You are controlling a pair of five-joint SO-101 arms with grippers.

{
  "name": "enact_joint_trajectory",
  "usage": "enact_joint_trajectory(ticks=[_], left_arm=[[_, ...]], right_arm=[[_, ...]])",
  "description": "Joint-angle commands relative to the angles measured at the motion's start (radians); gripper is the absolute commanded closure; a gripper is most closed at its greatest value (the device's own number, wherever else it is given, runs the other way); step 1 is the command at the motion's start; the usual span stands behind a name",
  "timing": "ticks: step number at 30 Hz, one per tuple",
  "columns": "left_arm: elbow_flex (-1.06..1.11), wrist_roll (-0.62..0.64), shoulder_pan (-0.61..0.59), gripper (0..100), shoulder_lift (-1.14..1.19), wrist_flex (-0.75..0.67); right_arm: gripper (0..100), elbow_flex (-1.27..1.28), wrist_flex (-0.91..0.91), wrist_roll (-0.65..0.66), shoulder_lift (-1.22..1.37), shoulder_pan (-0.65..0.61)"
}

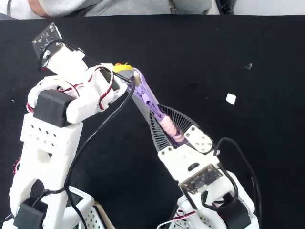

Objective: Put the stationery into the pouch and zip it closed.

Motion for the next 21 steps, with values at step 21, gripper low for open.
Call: enact_joint_trajectory(ticks=[21], left_arm=[[0.119,-0.097,0.15,97,0.009,-0.12]], right_arm=[[98.7,-0.013,-0.023,0.055,-0.114,0.009]])
